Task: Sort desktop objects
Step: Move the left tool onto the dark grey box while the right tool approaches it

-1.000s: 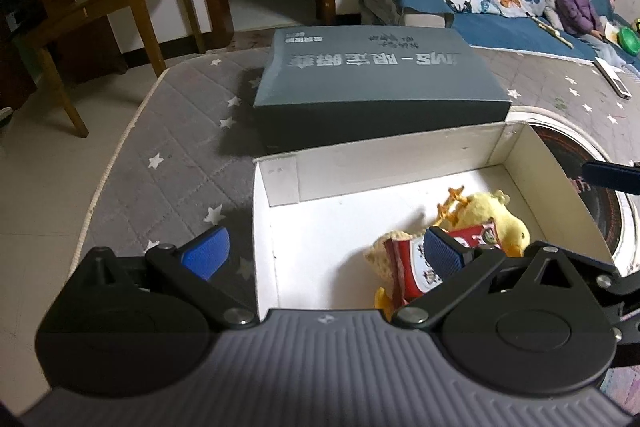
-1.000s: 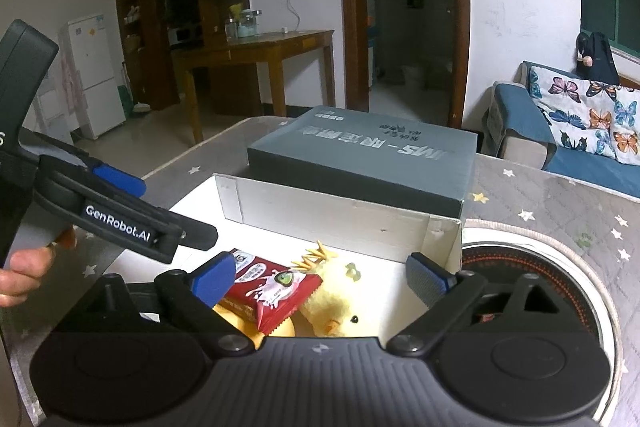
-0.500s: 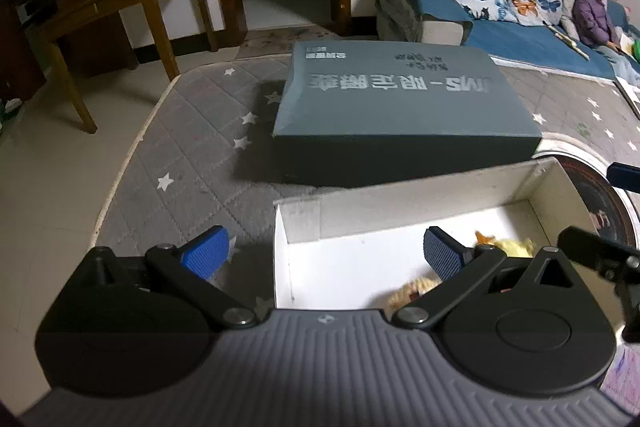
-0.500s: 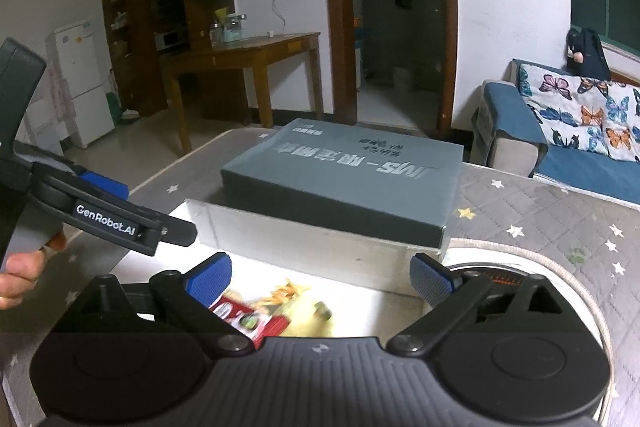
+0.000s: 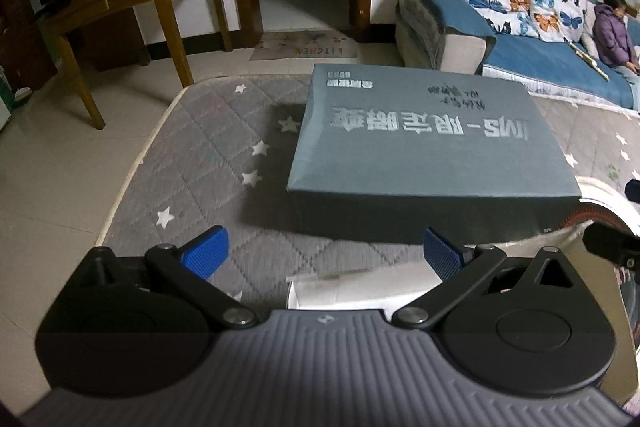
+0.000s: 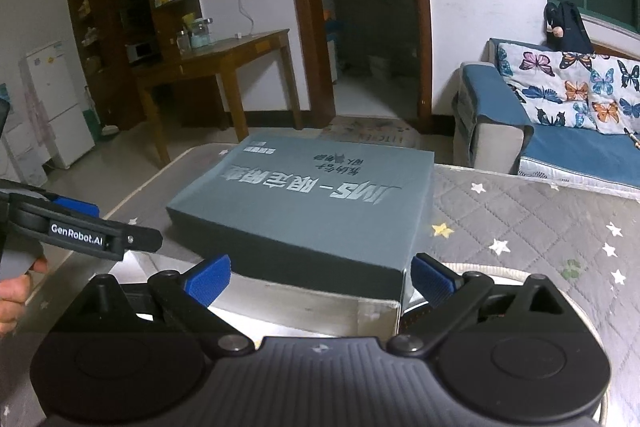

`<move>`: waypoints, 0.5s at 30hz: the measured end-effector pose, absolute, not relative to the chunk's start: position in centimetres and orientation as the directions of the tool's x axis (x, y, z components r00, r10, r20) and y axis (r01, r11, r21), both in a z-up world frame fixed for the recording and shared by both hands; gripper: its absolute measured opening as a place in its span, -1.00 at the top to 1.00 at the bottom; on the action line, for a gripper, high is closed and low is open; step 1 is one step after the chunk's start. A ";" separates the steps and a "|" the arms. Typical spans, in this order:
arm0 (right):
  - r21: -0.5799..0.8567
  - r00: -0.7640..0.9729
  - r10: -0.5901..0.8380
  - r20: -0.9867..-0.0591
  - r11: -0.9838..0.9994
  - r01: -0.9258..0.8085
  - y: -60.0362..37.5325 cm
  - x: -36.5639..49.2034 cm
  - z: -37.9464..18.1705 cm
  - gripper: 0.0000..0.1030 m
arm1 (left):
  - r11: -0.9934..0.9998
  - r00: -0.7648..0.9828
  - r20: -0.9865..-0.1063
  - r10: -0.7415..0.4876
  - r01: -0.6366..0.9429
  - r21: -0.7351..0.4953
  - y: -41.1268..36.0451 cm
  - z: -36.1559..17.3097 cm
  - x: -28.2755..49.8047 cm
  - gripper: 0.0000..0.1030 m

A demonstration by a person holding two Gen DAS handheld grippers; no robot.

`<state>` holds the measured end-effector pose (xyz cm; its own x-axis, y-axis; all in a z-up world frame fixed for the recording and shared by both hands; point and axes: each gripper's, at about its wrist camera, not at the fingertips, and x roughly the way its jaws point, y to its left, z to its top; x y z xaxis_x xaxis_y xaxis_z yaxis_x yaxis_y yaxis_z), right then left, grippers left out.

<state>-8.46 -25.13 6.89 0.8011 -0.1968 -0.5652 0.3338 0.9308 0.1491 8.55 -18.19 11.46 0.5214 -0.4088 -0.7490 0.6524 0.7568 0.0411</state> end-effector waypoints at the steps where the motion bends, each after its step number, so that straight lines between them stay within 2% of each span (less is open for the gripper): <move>1: 0.148 0.800 -0.197 -0.567 0.931 0.334 -25.4 -8.2 6.8 -0.92 | 0.757 0.521 -0.748 -0.411 0.652 0.039 -18.4 11.5 8.8 -1.00; 15: 0.140 0.774 -0.192 -0.604 0.930 0.340 -27.6 -5.2 5.4 -1.00 | 0.764 0.509 -0.740 -0.439 0.645 -0.010 -20.5 10.6 12.9 -1.00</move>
<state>-5.16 -27.63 5.38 0.7738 -0.1917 -0.6037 0.3396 0.9301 0.1399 12.92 -20.51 10.63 0.5091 -0.4390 -0.7403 0.6449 0.7642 -0.0097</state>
